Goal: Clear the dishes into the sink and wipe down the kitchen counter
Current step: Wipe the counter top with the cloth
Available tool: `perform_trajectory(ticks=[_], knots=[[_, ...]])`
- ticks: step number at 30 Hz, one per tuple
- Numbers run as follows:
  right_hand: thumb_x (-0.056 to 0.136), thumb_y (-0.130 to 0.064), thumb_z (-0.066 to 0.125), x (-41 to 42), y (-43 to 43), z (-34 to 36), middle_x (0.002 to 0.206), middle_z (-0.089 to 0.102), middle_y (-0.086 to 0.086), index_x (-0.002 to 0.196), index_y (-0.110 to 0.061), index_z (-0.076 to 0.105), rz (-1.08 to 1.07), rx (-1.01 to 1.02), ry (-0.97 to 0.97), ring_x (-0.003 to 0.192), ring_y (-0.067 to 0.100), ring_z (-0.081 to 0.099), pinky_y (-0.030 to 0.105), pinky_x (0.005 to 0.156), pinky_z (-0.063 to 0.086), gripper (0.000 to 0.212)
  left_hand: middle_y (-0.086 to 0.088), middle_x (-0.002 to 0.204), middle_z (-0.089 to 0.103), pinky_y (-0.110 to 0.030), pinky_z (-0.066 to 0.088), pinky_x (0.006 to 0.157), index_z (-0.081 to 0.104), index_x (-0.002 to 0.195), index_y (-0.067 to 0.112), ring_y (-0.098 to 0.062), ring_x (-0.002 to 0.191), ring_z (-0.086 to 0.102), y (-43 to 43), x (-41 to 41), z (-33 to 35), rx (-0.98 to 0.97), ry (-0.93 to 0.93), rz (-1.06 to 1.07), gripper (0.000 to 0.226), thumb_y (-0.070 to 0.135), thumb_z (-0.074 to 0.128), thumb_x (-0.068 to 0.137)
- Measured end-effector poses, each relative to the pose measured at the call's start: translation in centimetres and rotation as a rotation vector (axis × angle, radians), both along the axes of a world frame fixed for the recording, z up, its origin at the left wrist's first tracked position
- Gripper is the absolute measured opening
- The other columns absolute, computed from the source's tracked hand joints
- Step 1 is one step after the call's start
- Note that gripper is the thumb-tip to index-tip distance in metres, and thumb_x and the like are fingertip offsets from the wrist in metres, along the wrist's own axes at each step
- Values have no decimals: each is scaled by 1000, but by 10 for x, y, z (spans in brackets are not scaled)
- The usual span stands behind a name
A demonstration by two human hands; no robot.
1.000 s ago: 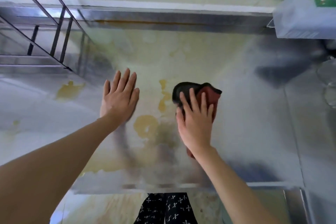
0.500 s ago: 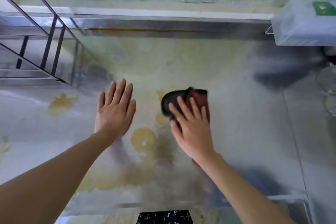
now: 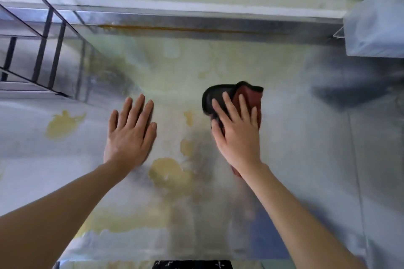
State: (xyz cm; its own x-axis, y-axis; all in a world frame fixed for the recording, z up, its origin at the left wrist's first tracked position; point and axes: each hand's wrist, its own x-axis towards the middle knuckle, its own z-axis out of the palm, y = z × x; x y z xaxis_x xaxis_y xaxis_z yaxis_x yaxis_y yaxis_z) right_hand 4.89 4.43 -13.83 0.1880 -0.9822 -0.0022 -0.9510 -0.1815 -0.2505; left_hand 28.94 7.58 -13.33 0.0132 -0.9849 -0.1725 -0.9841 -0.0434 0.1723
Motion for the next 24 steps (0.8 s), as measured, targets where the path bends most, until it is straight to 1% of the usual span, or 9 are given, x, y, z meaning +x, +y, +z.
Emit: perform_trajectory(ticks=[4, 7, 10, 13, 15, 19, 20, 21, 24], knots=[[93, -38, 38, -10, -2, 3, 149, 38, -4, 137, -32, 46, 121, 31, 6, 139, 28, 30, 50, 110, 23, 45, -7, 152, 27, -45, 15, 111, 32, 142, 14, -26, 140, 20, -6, -7, 10, -29, 51, 21, 57, 40, 18, 93], [94, -42, 33, -25, -21, 6, 151, 33, -6, 139, -35, 41, 110, 69, 31, 141, 24, 27, 46, 112, 19, 46, -7, 146, 39, -40, 20, 108, 40, 136, 12, -24, 135, 30, -25, -21, 13, -65, 72, -125, 50, 34, 24, 94], [94, -44, 27, -62, -43, 8, 153, 28, -5, 141, -34, 39, -50, 66, 40, 142, 25, 23, 48, 113, 16, 49, -6, 142, 44, -38, 24, 107, 41, 136, 13, -21, 132, 32, -32, -29, 6, -65, 78, -283, 45, 28, 26, 96], [94, -41, 26, -83, -62, 5, 153, 30, 1, 141, -29, 39, -328, 47, 38, 141, 31, 23, 53, 112, 16, 50, -4, 144, 42, -36, 22, 109, 38, 138, 14, -21, 134, 30, -31, -26, -1, -58, 38, -301, 45, 27, 26, 96], [94, -39, 31, -70, -62, 3, 152, 32, 3, 141, -27, 40, -404, 36, 28, 140, 35, 24, 55, 111, 17, 49, -2, 145, 40, -34, 18, 110, 37, 138, 14, -21, 134, 29, -30, -26, -2, -61, 16, -309, 45, 27, 26, 97], [95, -43, 29, -66, -51, 6, 153, 29, -4, 141, -32, 37, 29, 70, 32, 142, 29, 22, 52, 112, 17, 48, -4, 142, 43, -35, 20, 108, 38, 137, 14, -22, 133, 32, -32, -28, -1, -86, 11, -315, 44, 27, 22, 98], [95, -44, 27, -78, -54, 7, 153, 28, -5, 141, -34, 37, 78, 70, 50, 142, 27, 22, 50, 112, 17, 48, -4, 142, 44, -36, 21, 108, 37, 137, 14, -22, 132, 33, -32, -28, -1, -96, 9, -318, 44, 27, 21, 98], [95, -45, 26, -91, -60, 7, 153, 28, -6, 141, -34, 37, 36, 66, 58, 142, 25, 22, 49, 113, 17, 49, -4, 141, 45, -36, 21, 107, 37, 136, 14, -22, 132, 33, -32, -28, -1, -107, 9, -319, 44, 27, 22, 98], [96, -40, 29, -103, -80, 5, 154, 28, 0, 142, -29, 37, -406, 37, 13, 142, 30, 19, 53, 113, 13, 48, -6, 141, 45, -36, 22, 107, 39, 136, 12, -23, 132, 34, -31, -29, 0, -127, 9, -324, 44, 24, 27, 95]])
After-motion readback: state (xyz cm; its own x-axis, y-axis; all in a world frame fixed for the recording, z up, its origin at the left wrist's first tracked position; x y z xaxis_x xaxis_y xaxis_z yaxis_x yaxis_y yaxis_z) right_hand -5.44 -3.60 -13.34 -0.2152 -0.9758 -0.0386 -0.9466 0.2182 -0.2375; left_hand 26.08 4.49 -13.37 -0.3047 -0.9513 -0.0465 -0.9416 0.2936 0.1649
